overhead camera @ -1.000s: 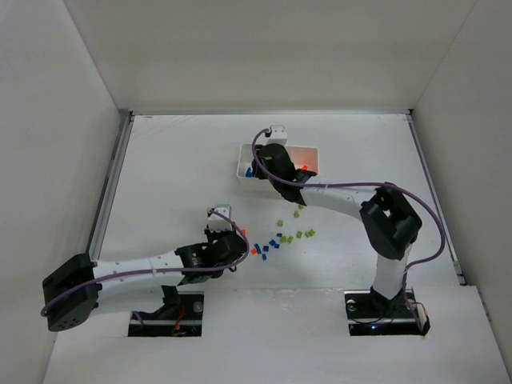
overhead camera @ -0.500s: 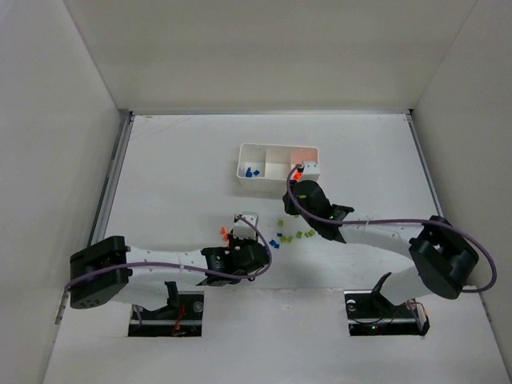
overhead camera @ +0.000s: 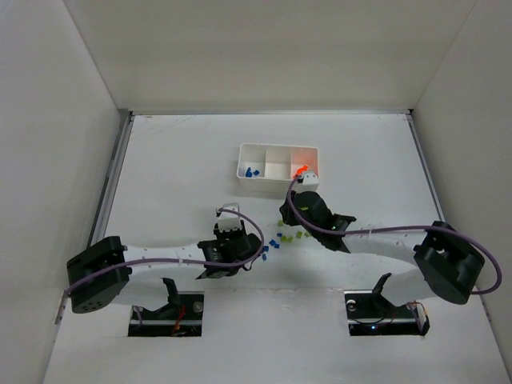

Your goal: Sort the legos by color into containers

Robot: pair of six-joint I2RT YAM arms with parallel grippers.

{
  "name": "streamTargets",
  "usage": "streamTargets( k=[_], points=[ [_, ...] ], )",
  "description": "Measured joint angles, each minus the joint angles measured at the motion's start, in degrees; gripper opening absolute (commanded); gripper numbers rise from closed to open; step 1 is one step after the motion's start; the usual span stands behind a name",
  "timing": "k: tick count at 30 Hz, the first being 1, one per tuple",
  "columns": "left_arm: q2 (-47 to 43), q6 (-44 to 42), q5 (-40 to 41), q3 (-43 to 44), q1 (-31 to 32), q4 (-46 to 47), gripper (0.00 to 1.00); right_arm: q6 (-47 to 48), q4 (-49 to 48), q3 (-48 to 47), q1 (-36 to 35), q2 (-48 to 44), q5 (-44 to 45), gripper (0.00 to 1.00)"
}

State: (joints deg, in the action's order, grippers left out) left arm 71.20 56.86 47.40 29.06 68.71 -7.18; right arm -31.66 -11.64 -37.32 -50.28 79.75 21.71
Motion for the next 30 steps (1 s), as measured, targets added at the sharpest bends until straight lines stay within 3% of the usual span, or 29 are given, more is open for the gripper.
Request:
streamTargets(
  k=[14,23,30],
  points=[
    [8.3,-13.3,-5.3,2.6,-7.7,10.9,0.32,-0.3,-1.9,4.6,0.3,-3.4,-0.1,0.32],
    [15.6,-14.6,-7.9,5.5,-8.0,12.1,0.3,-0.3,-2.2,5.6,1.2,-5.9,0.0,0.33],
    [16.0,-13.0,-6.6,5.6,-7.9,11.4,0.29,-0.3,-2.2,7.1,2.2,-7.6,0.0,0.33]
  ],
)
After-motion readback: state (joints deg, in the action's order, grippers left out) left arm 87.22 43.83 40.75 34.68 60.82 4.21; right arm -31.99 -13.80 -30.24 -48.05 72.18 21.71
